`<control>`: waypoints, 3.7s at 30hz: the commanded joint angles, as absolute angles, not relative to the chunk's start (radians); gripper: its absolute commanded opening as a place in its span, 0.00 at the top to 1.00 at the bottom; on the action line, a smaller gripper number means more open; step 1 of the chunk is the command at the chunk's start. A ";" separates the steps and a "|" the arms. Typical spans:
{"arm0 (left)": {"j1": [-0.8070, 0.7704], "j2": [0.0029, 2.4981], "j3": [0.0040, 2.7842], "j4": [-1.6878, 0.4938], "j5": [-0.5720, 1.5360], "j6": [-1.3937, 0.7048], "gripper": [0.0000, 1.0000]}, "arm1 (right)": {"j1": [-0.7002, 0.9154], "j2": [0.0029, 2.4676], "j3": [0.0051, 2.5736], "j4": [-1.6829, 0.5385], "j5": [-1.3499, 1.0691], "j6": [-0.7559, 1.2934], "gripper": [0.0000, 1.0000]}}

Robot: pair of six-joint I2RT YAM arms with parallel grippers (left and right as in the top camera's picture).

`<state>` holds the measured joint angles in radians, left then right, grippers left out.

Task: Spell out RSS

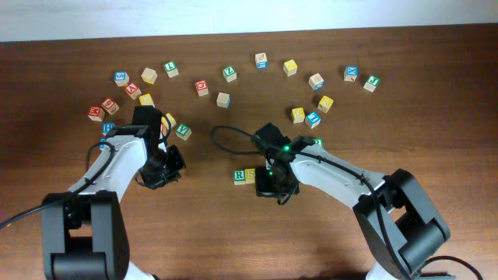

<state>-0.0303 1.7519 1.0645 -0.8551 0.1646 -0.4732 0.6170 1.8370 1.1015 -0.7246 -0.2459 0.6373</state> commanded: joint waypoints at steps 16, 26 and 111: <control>-0.026 1.733 1.070 -0.854 0.161 -0.485 0.99 | 0.615 1.830 1.111 -0.664 -0.183 0.667 0.96; -0.026 1.733 1.070 -0.850 0.161 -0.485 0.99 | 0.615 1.830 1.111 -0.642 -0.183 0.667 0.96; -0.434 1.839 1.041 -0.655 0.251 -0.526 1.00 | 0.518 1.905 1.178 -0.680 -0.278 0.593 0.96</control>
<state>-0.4301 1.8275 1.0542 -0.6662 0.2352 -0.5209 0.5068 1.8938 1.1641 -0.6834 -0.2623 0.5667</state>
